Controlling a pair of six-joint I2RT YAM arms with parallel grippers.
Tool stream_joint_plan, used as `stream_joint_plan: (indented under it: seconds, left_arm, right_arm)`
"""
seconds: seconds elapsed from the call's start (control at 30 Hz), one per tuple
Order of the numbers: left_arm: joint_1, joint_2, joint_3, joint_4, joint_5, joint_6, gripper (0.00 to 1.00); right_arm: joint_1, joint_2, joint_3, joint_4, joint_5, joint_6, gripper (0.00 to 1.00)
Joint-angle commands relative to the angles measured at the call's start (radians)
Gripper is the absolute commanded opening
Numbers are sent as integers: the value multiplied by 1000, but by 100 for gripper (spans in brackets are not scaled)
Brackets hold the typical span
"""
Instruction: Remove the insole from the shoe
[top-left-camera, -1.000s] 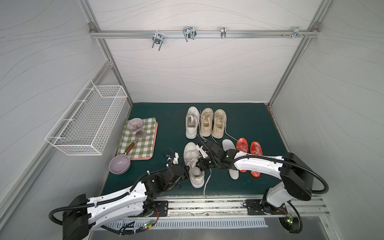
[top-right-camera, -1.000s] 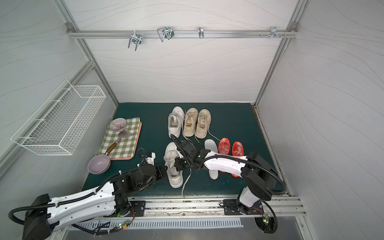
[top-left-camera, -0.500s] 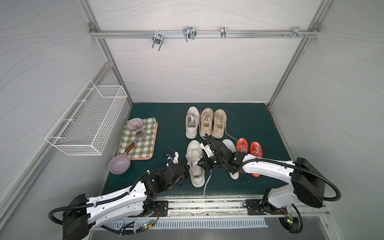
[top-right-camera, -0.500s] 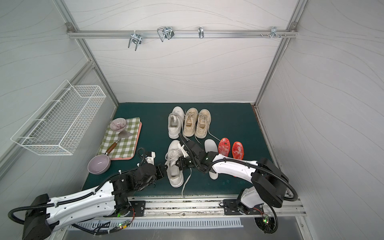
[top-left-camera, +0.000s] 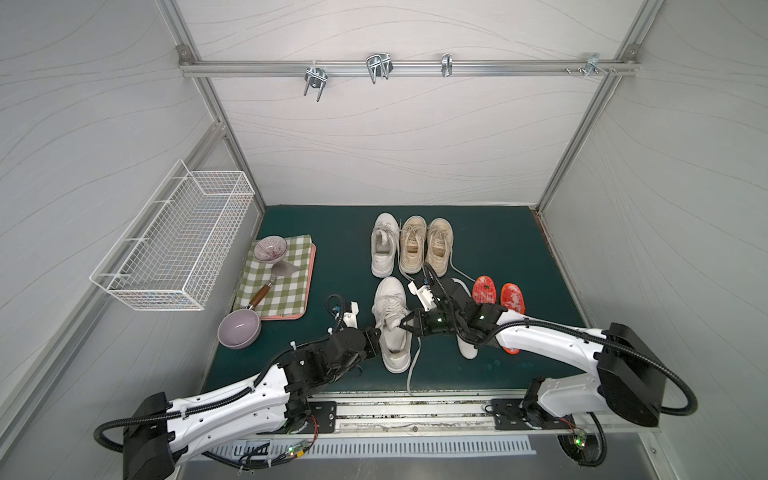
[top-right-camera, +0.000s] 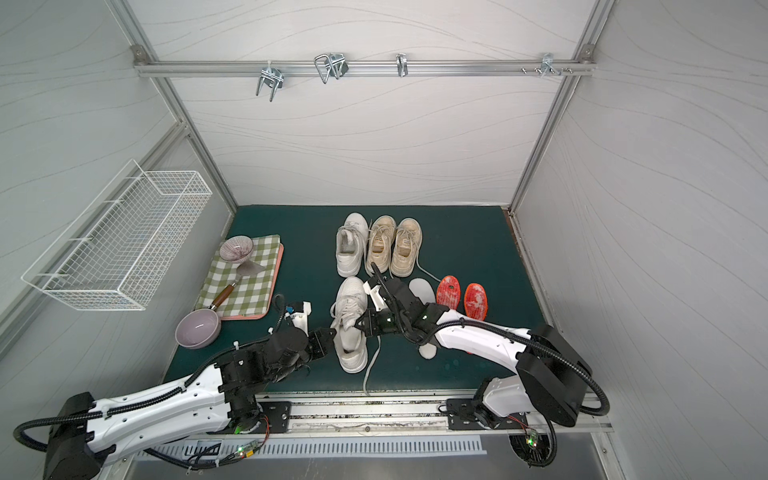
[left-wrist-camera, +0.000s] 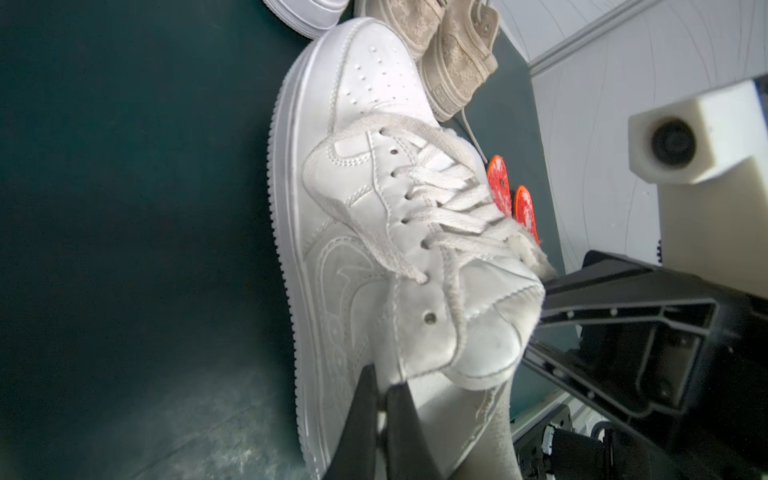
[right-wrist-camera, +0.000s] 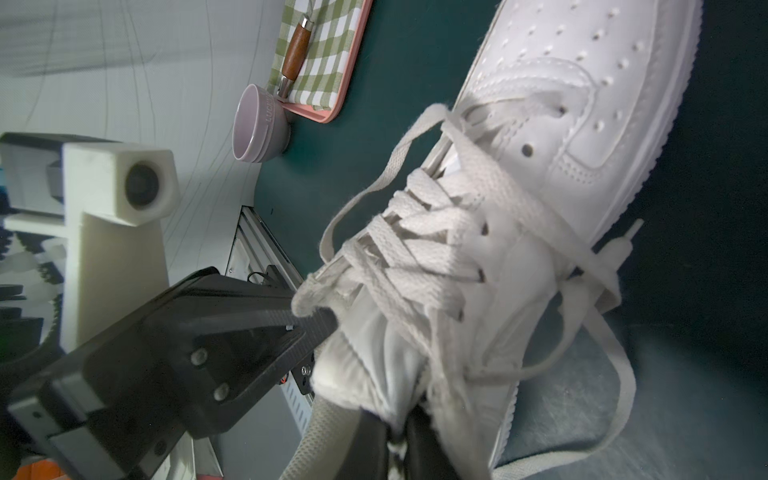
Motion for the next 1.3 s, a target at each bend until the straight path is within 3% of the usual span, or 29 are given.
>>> stream_joint_plan:
  seconds: [0.0, 0.2, 0.37, 0.53, 0.7, 0.83, 1.0, 1.27]
  left_arm:
    - [25, 33, -4, -20, -39, 150, 8]
    - [24, 131, 74, -44, 31, 251, 31]
    - [25, 146, 82, -52, 25, 269, 48]
    - [25, 165, 106, -3, 76, 324, 58]
    - [25, 187, 118, 38, 130, 380, 60]
    - [25, 208, 129, 25, 76, 387, 61]
    - [27, 286, 173, 15, 2, 392, 55]
    - [42, 361, 213, 63, -19, 392, 45]
  right_arm:
    - [4, 7, 72, -46, 37, -24, 0]
    - [27, 79, 143, -132, 51, -62, 0]
    - [33, 92, 146, -147, 56, -71, 0]
    - [35, 93, 146, -152, 62, -78, 0]
    - [38, 96, 149, -157, 72, -81, 0]
    - [44, 97, 152, -157, 73, -84, 0]
    - [52, 95, 155, -163, 79, -88, 0]
    - [54, 103, 147, -159, 68, -90, 0]
